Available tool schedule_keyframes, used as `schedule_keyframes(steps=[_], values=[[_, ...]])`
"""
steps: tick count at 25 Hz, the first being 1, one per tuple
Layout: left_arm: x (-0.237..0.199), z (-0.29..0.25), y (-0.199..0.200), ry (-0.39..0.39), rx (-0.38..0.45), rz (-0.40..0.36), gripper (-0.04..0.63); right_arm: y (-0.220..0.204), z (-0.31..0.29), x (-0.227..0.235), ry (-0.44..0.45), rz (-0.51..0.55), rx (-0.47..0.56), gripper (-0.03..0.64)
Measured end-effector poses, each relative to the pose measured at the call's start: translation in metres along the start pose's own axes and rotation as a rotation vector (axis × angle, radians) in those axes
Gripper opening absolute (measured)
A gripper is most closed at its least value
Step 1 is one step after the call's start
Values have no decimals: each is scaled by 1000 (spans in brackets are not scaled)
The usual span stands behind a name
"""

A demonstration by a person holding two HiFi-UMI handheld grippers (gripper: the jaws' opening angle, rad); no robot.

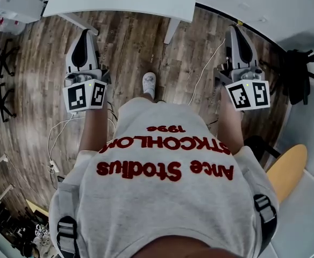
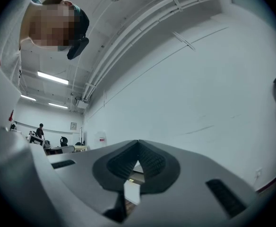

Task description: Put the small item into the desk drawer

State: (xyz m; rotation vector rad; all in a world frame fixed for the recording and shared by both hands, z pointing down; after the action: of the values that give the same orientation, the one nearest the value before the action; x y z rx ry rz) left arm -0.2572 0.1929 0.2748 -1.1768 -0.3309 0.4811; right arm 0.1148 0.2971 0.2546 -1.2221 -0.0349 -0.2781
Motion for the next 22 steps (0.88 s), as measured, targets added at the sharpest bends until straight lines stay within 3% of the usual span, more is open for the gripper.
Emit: schedule_keyframes(steps=[12, 22], values=[[-42, -90, -34, -37, 0, 25, 7, -25, -83, 21, -14, -16, 8, 5], [-55, -121, -58, -64, -29, 50, 8, -45, -96, 29, -42, -44, -26, 5]])
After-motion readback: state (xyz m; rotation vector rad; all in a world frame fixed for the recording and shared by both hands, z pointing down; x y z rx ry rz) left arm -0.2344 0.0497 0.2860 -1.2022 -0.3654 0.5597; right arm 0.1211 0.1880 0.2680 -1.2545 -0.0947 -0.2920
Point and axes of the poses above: the fingertips, and each gripper's own axes: z backward along the fingers, x to its right, y out of its top, the point moved 7 cm from there along z, backward along the fingers, and after that the axes turned 11 degrees about x, right-handed, at the moved point
